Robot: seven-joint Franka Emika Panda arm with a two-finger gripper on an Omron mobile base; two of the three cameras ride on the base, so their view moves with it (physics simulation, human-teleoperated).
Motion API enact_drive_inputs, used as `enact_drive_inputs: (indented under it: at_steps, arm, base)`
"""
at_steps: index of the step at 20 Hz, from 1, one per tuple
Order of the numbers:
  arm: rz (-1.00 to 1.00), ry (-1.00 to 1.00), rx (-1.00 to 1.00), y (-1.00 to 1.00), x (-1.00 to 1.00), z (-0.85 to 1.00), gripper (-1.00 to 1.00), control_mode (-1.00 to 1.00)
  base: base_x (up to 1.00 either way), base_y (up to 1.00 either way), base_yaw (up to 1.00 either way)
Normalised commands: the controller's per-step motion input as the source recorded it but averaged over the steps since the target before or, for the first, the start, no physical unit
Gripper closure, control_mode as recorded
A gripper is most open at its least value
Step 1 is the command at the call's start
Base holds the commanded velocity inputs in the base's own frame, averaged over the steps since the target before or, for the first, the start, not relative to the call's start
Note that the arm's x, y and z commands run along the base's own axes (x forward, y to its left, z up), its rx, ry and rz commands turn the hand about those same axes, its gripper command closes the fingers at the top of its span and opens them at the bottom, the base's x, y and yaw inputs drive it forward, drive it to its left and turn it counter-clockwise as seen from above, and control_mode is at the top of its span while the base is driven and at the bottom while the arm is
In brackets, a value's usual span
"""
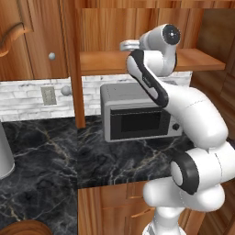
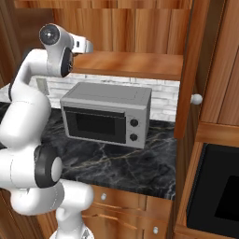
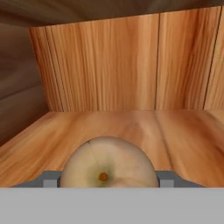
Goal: Pick the peachs from the cabinet and place them in one bowl. Pick the mango from the sink and place it in the other bowl.
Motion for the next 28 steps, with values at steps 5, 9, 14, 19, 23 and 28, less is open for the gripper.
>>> enact_drive_inputs:
  at_steps: [5, 9, 14, 19, 23, 28]
  arm:
    - [-0.07, 0.00, 0.00, -0.07, -0.48, 0.08, 1.00, -1.00]
    - [-0.08, 0.00, 0.00, -0.06, -0.49, 0.06, 1.00, -1.00]
    - [-0.07, 0.01, 0.00, -0.05, -0.49, 0.06, 1.00, -1.00]
    - [-0.05, 0.07, 0.00, -0.04, -0.49, 0.04, 1.00, -1.00]
    - [-0.02, 0.13, 0.00, -0.04, -0.50, 0.01, 1.00, -1.00]
    - [0.00, 0.14, 0.00, -0.04, -0.50, 0.00, 1.00, -1.00]
  base:
    - [0.00, 0.00, 0.00]
    - [0.00, 0.00, 0.00]
    - [0.00, 0.00, 0.00]
    - [0.00, 0.00, 0.00]
    - [0.00, 0.00, 0.00]
    - [0.00, 0.00, 0.00]
